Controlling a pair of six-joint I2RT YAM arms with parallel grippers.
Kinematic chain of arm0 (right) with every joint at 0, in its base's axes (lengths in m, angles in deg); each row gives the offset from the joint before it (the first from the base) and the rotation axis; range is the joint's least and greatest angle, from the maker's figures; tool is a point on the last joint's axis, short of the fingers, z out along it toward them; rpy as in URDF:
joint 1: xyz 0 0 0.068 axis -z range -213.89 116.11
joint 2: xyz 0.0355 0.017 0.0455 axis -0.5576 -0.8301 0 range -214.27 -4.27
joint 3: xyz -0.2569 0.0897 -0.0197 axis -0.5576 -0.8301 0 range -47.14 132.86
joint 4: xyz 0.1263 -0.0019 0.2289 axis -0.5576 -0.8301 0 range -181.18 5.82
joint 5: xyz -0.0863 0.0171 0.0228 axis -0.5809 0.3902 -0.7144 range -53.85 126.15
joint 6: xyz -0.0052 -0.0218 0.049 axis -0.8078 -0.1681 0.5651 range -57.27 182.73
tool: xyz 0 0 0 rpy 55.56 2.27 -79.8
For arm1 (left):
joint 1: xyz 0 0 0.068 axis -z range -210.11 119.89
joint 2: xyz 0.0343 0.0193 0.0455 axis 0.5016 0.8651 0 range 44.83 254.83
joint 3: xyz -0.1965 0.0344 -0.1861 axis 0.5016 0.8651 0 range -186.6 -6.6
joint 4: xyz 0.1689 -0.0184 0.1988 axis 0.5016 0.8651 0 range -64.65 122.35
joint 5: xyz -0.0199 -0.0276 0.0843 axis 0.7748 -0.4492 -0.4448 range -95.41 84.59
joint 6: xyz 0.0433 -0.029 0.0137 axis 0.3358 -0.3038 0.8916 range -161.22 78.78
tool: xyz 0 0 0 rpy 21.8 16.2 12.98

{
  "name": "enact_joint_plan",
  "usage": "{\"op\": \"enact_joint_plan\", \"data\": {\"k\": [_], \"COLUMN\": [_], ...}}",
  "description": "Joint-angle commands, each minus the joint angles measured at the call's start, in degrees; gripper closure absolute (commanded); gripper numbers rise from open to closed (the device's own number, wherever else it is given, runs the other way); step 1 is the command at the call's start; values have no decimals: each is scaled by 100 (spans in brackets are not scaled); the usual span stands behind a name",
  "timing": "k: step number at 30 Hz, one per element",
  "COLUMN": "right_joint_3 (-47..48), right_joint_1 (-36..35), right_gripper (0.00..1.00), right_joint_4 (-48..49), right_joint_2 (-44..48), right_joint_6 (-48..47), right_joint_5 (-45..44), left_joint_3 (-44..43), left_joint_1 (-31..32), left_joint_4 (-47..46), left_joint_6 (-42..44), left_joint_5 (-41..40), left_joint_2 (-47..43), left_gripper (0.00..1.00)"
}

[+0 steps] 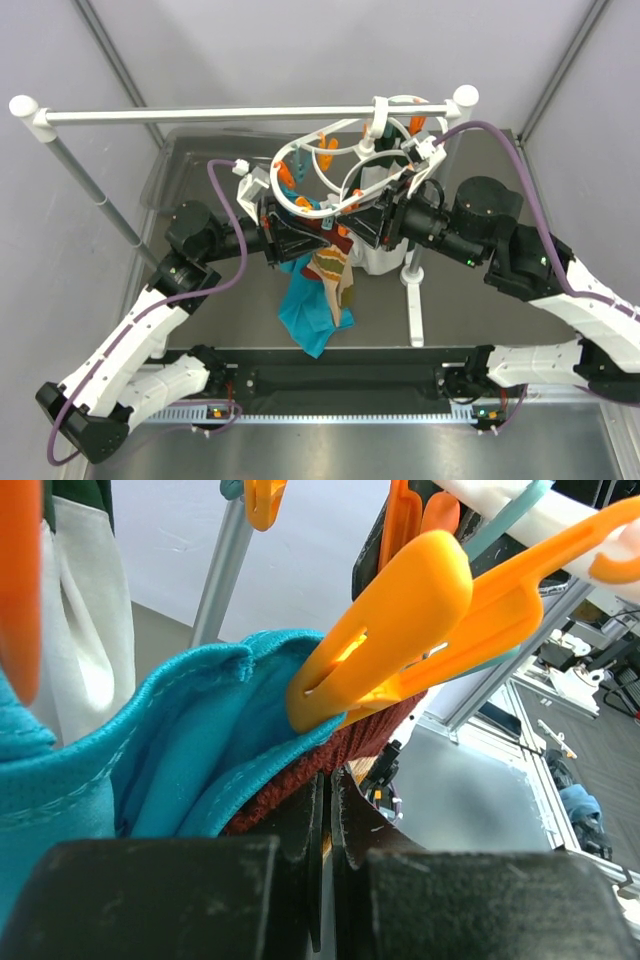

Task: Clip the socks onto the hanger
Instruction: Clamp the sock onto the hanger.

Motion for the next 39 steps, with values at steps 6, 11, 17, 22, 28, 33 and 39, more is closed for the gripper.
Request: {"op": "enact_joint_plan", "data": {"k": [6, 11, 17, 22, 28, 33, 39], "right_joint_3": [-263, -307, -386, -421, -465, -465, -509], "right_joint_1": [-11, -11, -2, -11, -2, -2, -2], "right_gripper": [100, 100, 100, 100, 100, 100, 100], "right_joint_4": [-323, -332, -314, -323, -358, -385, -314], "right_joint_2": [-35, -26, -35, -34, -43, -79, -105], "right_joint_6": [131, 104, 104, 87, 8, -36, -19], "right_joint_5": [562, 571, 606, 580, 378, 307, 395], "left_joint_3": [-158, -158, -158, -106, -79, -71, -70], "left_joint_1": [21, 21, 21, 21, 21, 21, 21], "left_joint_4": [-327, -344, -432, -520, -670, -696, -784], "left_joint_6": [-101, -162, -294, -408, -654, -681, -795], "left_joint_5": [-169, -266, -336, -433, -556, -574, -644], "left_joint_2": [4, -5, -75, -162, -242, -321, -303], "left_gripper": [100, 100, 100, 100, 100, 100, 100]}}
